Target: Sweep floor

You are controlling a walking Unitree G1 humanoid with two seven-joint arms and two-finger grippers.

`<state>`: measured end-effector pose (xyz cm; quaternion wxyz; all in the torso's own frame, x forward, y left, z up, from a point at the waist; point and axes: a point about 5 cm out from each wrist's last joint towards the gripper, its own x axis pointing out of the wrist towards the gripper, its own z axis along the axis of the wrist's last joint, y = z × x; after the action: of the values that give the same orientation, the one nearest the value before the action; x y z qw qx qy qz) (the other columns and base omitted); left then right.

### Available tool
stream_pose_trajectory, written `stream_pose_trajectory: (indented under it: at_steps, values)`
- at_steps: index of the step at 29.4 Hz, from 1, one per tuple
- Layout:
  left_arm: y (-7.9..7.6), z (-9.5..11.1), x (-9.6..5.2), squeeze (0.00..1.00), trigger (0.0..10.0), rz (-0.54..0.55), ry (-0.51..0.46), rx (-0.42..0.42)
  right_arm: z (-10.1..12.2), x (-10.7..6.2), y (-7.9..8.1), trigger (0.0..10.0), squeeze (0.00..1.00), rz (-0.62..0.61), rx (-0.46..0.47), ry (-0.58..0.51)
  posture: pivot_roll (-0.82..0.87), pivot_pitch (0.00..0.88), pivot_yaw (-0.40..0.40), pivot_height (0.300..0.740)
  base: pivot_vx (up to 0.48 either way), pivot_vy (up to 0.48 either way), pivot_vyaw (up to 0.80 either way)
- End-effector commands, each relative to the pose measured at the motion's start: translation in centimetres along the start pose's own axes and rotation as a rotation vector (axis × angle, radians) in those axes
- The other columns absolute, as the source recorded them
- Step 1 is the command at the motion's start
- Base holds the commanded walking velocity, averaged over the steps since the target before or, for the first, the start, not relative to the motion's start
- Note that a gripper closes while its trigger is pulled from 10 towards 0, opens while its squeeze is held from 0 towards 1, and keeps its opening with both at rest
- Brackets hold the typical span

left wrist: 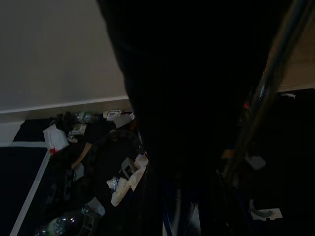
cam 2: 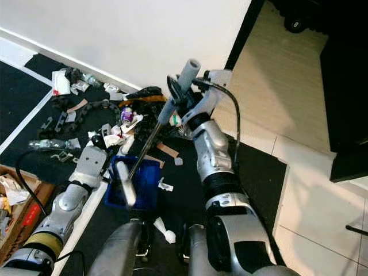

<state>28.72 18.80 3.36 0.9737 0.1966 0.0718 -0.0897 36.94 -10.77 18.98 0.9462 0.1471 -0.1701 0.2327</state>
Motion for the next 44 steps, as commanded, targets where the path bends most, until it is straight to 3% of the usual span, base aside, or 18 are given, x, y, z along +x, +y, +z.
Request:
stream_pose_trajectory:
  at_steps: [1,4,6,10,11,12,16,17,24,29,36,39,42,43,44]
  values:
    - [-1.2,-2.1,-1.0,0.00,10.0,-0.044,0.102,0.004,1.3,-0.3,-0.8,10.0,0.00,-0.024,-0.059,-0.050,0.12,0.269,-0.025,0.740,0.000,0.000,0.00]
    - [-1.3,-2.1,-1.0,0.00,10.0,-0.046,0.103,0.004,2.9,-0.4,-2.2,10.0,0.00,-0.064,-0.118,-0.084,0.12,0.268,-0.023,0.740,0.000,0.000,0.00]
    - [-1.4,-2.1,-1.0,0.00,10.0,-0.050,0.105,0.004,3.7,-0.6,-3.0,10.0,0.00,-0.081,-0.210,-0.068,0.12,0.269,-0.022,0.740,0.000,0.000,0.00]
    - [-1.4,-2.2,-1.1,0.00,10.0,-0.053,0.107,0.004,3.8,-0.9,-3.7,10.0,0.00,-0.092,-0.302,-0.020,0.12,0.269,-0.021,0.740,0.000,0.000,0.00]
    - [-1.4,-2.2,-1.1,0.00,10.0,-0.053,0.109,0.005,3.4,-1.2,-4.3,10.0,0.00,-0.114,-0.374,0.054,0.12,0.270,-0.021,0.740,0.000,0.000,0.00]
    - [-1.4,-2.2,-1.1,0.00,10.0,-0.053,0.109,0.005,3.4,-1.2,-4.3,10.0,0.00,-0.114,-0.374,0.054,0.12,0.270,-0.021,0.740,0.000,0.000,0.00]
    - [-1.3,-2.2,-1.1,0.00,10.0,-0.054,0.109,0.007,0.2,-2.5,-5.1,10.0,0.00,-0.117,-0.433,0.267,0.12,0.271,-0.021,0.740,0.000,0.000,0.00]
    - [-1.3,-2.2,-1.1,0.00,10.0,-0.054,0.109,0.007,0.2,-2.5,-5.1,10.0,0.00,-0.117,-0.433,0.267,0.12,0.271,-0.021,0.740,0.000,0.000,0.00]
    - [-1.3,-2.2,-1.3,0.00,10.0,-0.060,0.103,0.012,-4.1,-4.4,-4.5,10.0,0.00,-0.134,-0.358,0.378,0.14,0.284,-0.016,0.740,0.000,0.000,0.00]
    - [-1.2,-2.3,-1.6,0.00,10.0,-0.060,0.100,0.015,-5.2,-4.9,-4.2,10.0,0.00,-0.150,-0.326,0.391,0.15,0.298,-0.014,0.740,0.000,0.000,0.00]
    - [-1.1,-2.6,-2.2,0.00,10.0,-0.060,0.106,0.018,-5.1,-3.7,-3.2,10.0,0.00,-0.148,-0.300,0.352,0.16,0.315,-0.016,0.740,0.000,0.000,0.00]
    - [-1.3,-2.6,-2.3,0.00,10.0,-0.062,0.106,0.017,-4.9,-2.4,-2.1,10.0,0.00,-0.152,-0.201,0.297,0.16,0.323,-0.019,0.740,0.000,0.000,0.00]
    - [-1.3,-2.6,-2.3,0.00,10.0,-0.062,0.106,0.016,-4.9,-2.4,-2.1,10.0,0.00,-0.154,-0.191,0.292,0.16,0.323,-0.019,0.740,0.000,0.000,0.00]
    - [-1.3,-2.6,-2.4,0.00,10.0,-0.063,0.105,0.016,-4.9,-2.2,-1.8,10.0,0.00,-0.148,-0.163,0.276,0.16,0.326,-0.023,0.740,0.000,0.000,0.00]
    - [-1.4,-2.5,-2.4,0.00,10.0,-0.063,0.104,0.014,-4.6,-1.5,-1.0,10.0,0.00,-0.144,-0.038,0.211,0.16,0.328,-0.024,0.740,0.000,0.000,0.00]
